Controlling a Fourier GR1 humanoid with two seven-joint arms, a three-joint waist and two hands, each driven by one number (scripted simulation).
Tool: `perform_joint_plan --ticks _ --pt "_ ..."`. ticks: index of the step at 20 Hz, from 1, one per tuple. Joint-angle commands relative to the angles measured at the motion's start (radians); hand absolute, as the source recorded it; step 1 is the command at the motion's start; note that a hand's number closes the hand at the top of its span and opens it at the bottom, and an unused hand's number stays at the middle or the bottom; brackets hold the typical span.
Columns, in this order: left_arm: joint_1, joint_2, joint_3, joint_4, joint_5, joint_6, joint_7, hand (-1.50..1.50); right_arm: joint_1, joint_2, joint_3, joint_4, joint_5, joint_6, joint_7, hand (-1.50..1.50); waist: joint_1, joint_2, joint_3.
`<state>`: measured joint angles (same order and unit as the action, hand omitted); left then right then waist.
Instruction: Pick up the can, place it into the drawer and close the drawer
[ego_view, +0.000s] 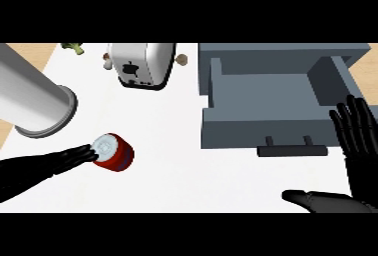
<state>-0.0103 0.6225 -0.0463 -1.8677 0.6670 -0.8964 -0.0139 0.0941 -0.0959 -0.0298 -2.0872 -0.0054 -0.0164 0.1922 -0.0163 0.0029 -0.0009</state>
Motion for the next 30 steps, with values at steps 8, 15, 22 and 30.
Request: perform_joint_plan --ticks 8,15,22,30 --pt "-0.088 0.099 0.053 0.203 0.183 -0.115 0.104 -1.5 0.19 0.011 -0.036 -0.069 -0.039 0.069 -0.071 -1.5 0.009 -0.004 0.001" --pt "-0.165 0.009 0.105 0.319 0.102 -0.178 0.121 -1.5 0.129 -0.005 -0.098 -0.027 -0.065 0.097 -0.071 -1.5 0.011 -0.003 0.001" --pt "-0.153 -0.134 0.165 0.424 -0.163 -0.299 0.018 -1.5 0.118 0.01 -0.105 0.047 -0.036 0.105 -0.137 -1.5 0.013 -0.002 0.0" --pt "-0.226 -0.247 0.149 0.487 -0.312 -0.235 -0.012 -1.5 0.13 -0.002 -0.166 0.064 -0.082 0.157 -0.18 -1.5 0.011 -0.002 0.001"
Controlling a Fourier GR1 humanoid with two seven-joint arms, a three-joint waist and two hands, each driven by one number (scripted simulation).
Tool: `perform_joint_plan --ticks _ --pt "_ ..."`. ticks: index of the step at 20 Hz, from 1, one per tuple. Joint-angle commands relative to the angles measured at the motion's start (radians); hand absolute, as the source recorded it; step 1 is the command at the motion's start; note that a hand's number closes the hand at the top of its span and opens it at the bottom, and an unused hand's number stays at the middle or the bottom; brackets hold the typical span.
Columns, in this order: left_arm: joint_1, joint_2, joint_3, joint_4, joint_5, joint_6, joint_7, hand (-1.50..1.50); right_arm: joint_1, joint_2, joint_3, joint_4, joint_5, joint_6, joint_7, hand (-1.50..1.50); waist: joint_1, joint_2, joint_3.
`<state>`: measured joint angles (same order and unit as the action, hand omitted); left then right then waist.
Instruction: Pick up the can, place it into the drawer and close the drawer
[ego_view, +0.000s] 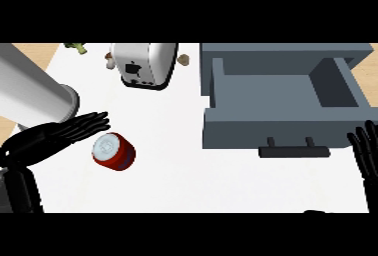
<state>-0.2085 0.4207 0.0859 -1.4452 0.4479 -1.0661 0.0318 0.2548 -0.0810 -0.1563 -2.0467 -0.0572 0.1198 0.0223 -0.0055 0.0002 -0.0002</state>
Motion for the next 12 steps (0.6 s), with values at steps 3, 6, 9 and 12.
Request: perform_joint_plan --ticks 3,6,9,12 --pt "0.01 -0.064 0.043 0.06 -0.179 -0.079 -0.137 -1.5 -0.013 0.016 -0.012 0.025 0.01 -0.002 0.009 -1.5 0.002 0.0 0.0" --pt "-0.033 -0.044 0.068 0.177 -0.297 -0.117 -0.258 -1.5 0.006 -0.049 -0.103 0.075 -0.069 0.081 -0.067 -1.5 -0.005 0.002 -0.001" --pt "-0.06 -0.081 0.029 0.207 -0.421 -0.054 -0.346 -1.5 0.0 0.008 -0.012 0.016 0.003 0.036 -0.016 -1.5 -0.005 0.002 -0.001" --pt "-0.075 -0.047 0.023 0.291 -0.509 -0.031 -0.457 -1.5 -0.035 -0.02 -0.058 0.018 -0.04 0.043 0.02 -1.5 -0.006 0.003 -0.001"
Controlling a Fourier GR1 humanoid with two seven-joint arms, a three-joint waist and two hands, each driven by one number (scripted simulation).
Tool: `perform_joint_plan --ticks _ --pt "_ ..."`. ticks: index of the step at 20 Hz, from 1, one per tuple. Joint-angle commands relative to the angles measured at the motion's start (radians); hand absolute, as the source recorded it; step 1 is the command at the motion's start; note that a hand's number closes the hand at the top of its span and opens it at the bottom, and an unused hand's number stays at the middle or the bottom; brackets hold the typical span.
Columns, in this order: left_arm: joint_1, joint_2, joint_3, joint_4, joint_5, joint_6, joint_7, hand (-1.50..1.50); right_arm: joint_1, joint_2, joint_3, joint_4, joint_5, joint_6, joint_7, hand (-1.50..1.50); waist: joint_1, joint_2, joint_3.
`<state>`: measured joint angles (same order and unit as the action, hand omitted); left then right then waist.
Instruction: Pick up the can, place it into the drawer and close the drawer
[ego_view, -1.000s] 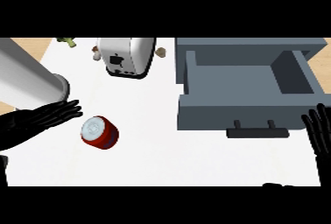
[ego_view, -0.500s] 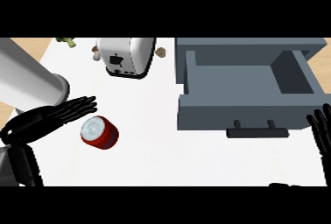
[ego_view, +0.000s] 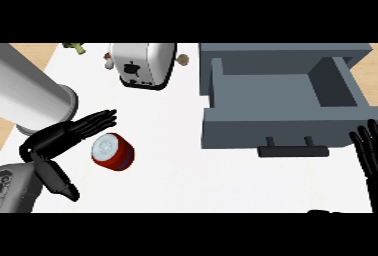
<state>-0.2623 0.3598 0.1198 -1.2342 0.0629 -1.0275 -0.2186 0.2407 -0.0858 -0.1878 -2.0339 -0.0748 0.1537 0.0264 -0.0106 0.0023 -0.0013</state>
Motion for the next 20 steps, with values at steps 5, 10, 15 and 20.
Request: perform_joint_plan --ticks 5,10,15,20 --pt "-0.038 0.027 -0.06 0.143 -0.157 -0.021 -0.274 -1.5 0.04 0.009 0.005 -0.055 0.0 0.016 0.021 -1.5 -0.005 0.0 0.0" --pt "-0.097 0.094 -0.093 0.286 -0.197 0.0 -0.413 -1.5 -0.028 -0.003 -0.019 -0.03 -0.008 -0.005 0.051 -1.5 -0.011 0.004 -0.001" --pt "-0.098 0.108 -0.163 0.393 -0.255 0.084 -0.543 -1.5 0.008 0.046 0.048 -0.015 0.057 -0.011 -0.021 -1.5 -0.02 0.007 -0.002" --pt "-0.117 0.146 -0.223 0.478 -0.292 0.136 -0.64 -1.5 -0.013 0.035 0.028 -0.004 0.04 -0.009 -0.009 -1.5 -0.014 0.006 -0.002"
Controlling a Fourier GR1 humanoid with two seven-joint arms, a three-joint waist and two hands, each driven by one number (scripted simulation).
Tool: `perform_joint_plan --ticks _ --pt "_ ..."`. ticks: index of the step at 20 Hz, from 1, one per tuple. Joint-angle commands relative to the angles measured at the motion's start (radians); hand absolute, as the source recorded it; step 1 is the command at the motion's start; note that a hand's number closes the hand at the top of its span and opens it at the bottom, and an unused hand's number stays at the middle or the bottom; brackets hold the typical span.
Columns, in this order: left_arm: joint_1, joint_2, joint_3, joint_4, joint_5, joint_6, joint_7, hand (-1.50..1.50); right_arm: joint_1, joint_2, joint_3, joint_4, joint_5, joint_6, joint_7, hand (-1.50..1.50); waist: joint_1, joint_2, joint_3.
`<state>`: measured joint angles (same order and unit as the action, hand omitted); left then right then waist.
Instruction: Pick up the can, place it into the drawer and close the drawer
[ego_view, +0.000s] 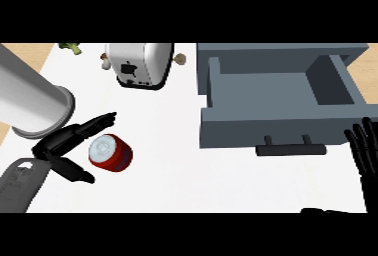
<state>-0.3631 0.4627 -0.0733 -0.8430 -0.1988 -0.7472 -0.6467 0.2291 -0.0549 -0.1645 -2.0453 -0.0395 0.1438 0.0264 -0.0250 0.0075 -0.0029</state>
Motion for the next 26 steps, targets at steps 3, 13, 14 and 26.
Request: perform_joint_plan --ticks 3,13,14,26 --pt "-0.048 0.034 -0.051 0.164 -0.029 -0.113 -0.233 -1.5 0.027 -0.016 -0.013 -0.027 -0.015 0.022 0.007 -1.5 -0.012 0.002 -0.001" --pt "-0.162 -0.047 -0.124 0.332 -0.043 -0.012 -0.267 -1.5 0.012 0.0 -0.001 0.009 -0.007 0.022 -0.02 -1.5 -0.019 0.005 0.0" --pt "-0.145 -0.032 -0.14 0.329 -0.051 -0.028 -0.293 -1.5 -0.019 -0.002 0.017 -0.031 0.005 0.003 0.047 -1.5 -0.007 0.002 0.0" --pt "-0.189 -0.056 -0.182 0.437 -0.046 -0.006 -0.348 -1.5 0.005 -0.03 -0.051 -0.063 -0.054 0.025 0.055 -1.5 -0.005 0.0 0.001"
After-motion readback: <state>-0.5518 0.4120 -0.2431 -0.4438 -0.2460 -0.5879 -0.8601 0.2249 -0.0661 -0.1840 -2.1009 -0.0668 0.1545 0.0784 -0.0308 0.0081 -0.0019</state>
